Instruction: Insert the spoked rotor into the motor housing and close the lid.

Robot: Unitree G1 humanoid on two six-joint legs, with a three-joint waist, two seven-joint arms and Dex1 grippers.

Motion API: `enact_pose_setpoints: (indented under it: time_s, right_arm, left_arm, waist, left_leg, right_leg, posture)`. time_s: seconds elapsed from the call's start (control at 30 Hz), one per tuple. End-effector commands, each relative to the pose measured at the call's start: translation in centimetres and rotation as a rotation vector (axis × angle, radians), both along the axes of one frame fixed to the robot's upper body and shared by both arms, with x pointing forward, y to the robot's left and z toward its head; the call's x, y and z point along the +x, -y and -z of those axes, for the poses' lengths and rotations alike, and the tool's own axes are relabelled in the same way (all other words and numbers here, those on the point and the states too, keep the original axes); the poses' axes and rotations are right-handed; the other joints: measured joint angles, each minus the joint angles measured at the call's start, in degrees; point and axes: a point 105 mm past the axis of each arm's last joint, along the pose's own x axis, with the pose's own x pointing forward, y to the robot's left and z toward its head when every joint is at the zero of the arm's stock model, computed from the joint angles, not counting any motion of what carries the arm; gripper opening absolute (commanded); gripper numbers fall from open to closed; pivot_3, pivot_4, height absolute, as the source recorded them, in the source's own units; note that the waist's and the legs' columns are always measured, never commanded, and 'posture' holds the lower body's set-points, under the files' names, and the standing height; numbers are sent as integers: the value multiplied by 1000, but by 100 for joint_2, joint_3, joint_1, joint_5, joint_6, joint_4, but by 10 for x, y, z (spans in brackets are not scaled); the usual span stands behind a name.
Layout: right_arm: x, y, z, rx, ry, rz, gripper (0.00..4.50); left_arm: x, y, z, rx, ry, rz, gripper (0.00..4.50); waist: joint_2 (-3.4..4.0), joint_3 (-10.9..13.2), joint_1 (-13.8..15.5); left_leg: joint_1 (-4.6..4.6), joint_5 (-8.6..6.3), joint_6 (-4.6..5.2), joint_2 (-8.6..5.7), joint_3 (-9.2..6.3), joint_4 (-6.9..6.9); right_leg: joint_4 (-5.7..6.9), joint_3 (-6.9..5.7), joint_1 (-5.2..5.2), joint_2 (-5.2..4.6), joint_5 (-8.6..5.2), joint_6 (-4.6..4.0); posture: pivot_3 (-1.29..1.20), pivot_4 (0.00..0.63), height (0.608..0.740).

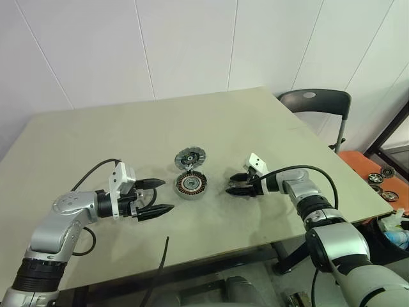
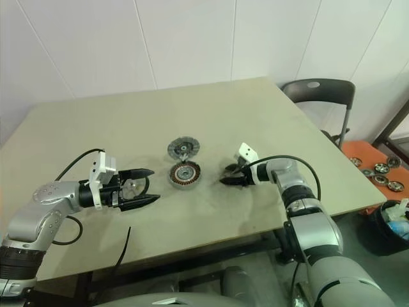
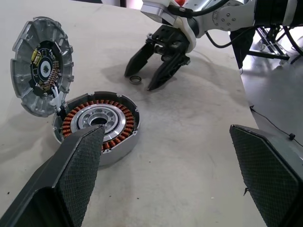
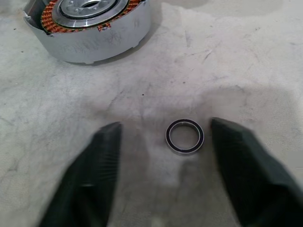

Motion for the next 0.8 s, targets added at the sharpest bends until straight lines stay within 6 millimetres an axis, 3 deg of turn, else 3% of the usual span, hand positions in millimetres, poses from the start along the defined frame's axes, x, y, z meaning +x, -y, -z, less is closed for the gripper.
enact_pose_setpoints:
  time_s: [0.03, 0.17, 0.33, 0.67, 0.8]
  right_arm:
    - [-1, -8, 4, -20, -4, -20, 2581]
    - [-1, -9, 2, -5, -7, -28, 2414]
    - [-3, -10, 0, 1, -7, -46, 1030]
    - [-1, -13, -6, 1, 15, -66, 1030]
    - [-2, -19, -11, 33, 6, -90, 706]
  left_arm:
    - [1, 1, -12, -10, 46, 8, 4500]
    - [1, 0, -12, -9, 47, 7, 4500]
    - [1, -1, -13, -10, 46, 6, 4500]
    - [3, -7, -14, -1, 46, 0, 4500]
    - [2, -10, -12, 1, 41, -5, 4500]
  waist:
    - [0, 0, -2]
    - [0, 0, -11]
    - [0, 0, -12]
    - [0, 0, -13]
    - [1, 1, -13]
  left_leg:
    - [0, 0, 0, 0, -1, 0]
    - [1, 0, 0, 0, 0, 0]
    - [4, 0, 0, 0, 0, 0]
    - [0, 0, 1, -1, 0, -1]
    - [-1, 0, 1, 0, -2, -1]
  right_leg:
    - [0, 0, 0, 0, 0, 0]
    - [1, 4, 4, 0, -2, 1]
    - [1, 2, 4, 1, -2, 1]
    - [0, 2, -1, 1, -2, 1]
    - [-1, 2, -3, 0, -1, 2]
  posture:
    - [0, 0, 740]
    - [0, 0, 740]
    - [0, 0, 740]
    - [0, 0, 740]
    - [0, 0, 740]
